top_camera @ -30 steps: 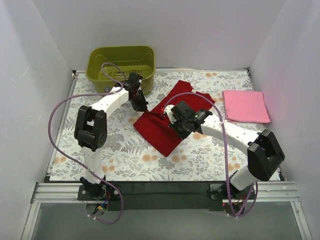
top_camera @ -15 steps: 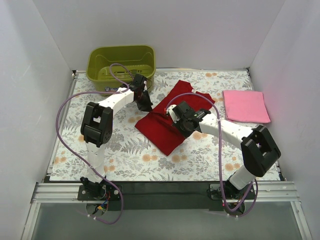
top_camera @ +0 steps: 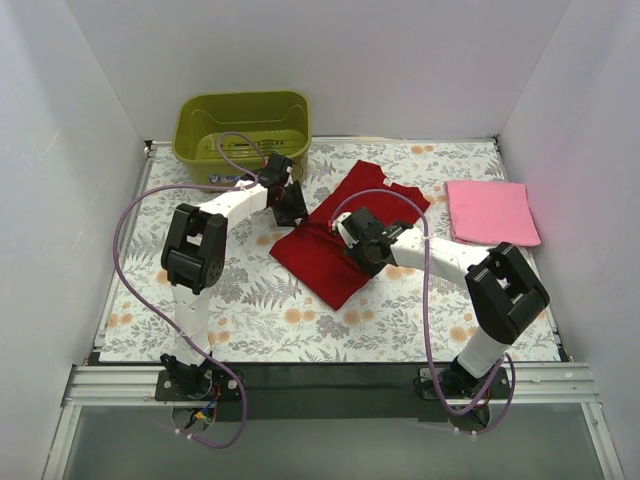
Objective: Fold and stack the t-shirts
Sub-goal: Fold the tshirt
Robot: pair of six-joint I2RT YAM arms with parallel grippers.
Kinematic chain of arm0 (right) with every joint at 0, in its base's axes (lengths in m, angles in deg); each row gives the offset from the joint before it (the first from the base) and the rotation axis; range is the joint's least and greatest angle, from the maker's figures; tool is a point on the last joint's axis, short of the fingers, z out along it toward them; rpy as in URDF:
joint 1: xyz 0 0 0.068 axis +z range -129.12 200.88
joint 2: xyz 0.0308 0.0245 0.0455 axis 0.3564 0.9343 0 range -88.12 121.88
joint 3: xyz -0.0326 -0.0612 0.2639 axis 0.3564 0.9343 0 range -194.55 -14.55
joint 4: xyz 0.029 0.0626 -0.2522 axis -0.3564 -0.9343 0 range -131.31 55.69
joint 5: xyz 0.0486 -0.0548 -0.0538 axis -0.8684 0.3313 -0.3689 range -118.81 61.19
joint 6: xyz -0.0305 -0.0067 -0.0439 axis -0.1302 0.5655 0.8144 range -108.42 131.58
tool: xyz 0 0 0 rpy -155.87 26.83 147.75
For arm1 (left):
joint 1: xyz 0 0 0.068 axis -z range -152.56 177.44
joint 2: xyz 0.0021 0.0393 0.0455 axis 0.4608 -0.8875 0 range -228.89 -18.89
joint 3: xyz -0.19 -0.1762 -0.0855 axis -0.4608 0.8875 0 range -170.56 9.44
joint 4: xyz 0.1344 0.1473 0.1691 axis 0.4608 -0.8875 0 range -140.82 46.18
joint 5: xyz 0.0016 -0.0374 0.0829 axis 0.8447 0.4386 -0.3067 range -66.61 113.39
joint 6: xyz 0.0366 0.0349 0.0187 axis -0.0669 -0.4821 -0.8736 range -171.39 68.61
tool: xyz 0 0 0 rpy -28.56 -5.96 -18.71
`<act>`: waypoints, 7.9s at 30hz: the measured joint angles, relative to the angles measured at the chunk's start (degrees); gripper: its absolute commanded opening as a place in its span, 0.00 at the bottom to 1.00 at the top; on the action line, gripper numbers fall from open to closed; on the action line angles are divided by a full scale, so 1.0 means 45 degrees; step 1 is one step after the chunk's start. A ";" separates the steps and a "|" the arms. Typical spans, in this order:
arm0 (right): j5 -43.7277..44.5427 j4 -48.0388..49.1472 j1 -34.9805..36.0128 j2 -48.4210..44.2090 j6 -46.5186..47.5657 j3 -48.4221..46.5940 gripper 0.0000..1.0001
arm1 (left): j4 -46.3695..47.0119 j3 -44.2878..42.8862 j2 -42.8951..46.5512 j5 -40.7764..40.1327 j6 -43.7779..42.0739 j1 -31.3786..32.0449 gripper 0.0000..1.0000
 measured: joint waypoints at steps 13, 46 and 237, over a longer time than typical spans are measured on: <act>-0.1846 0.0709 -0.0029 -0.1841 -0.0738 -0.0253 0.39 | 0.0335 0.2030 0.4546 -0.1457 0.0432 0.0772 0.63; -0.6339 0.3997 -0.2919 0.0287 -0.2181 -0.0967 0.28 | 0.2166 0.6159 0.3895 -0.1996 0.1156 0.1807 0.35; -0.5197 -0.2526 0.9170 -0.0617 -0.1904 -0.2370 0.01 | -0.7227 0.9627 1.4042 -0.4590 0.6611 0.2419 0.00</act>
